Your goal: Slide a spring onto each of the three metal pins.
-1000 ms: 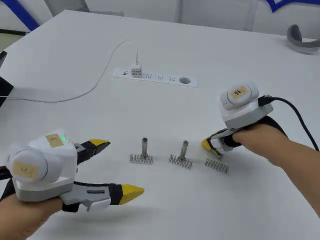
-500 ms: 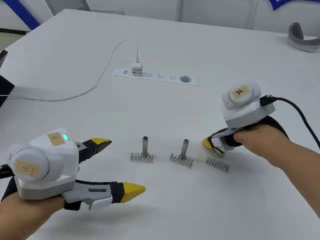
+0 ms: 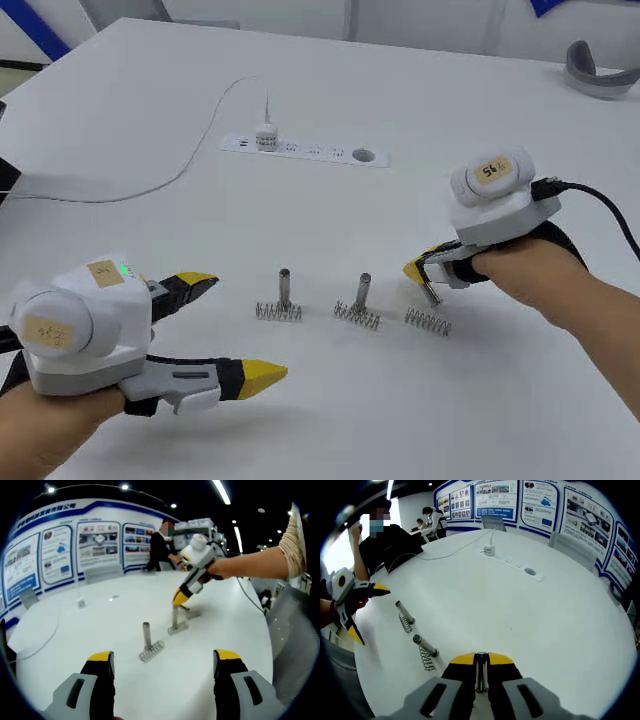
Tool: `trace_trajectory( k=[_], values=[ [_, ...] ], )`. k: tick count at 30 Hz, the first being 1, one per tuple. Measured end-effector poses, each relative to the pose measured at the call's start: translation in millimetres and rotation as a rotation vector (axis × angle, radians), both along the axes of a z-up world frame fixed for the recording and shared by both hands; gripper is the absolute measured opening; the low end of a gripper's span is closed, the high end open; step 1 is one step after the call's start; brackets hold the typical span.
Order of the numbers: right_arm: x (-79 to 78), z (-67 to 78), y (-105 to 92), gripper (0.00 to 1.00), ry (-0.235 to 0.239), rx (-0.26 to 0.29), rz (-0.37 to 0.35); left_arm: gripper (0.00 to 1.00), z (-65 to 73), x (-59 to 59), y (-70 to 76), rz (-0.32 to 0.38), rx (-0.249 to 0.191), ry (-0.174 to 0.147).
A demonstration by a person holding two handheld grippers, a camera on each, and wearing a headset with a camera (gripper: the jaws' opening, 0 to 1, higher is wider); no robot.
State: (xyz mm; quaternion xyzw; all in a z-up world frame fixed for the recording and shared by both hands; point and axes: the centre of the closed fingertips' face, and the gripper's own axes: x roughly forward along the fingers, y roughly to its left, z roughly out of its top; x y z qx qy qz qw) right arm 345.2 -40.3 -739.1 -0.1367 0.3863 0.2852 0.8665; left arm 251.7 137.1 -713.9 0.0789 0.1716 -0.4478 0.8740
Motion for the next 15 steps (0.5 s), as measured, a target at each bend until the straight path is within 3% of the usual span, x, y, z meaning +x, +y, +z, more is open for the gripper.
trace_trajectory(
  k=[15],
  values=[
    [-16.0, 11.9, -0.9, 0.09, -0.049, 0.028, -0.024, 0.82, 2.2, -0.6, -0.8, -0.002, -0.002, -0.005]
  ],
)
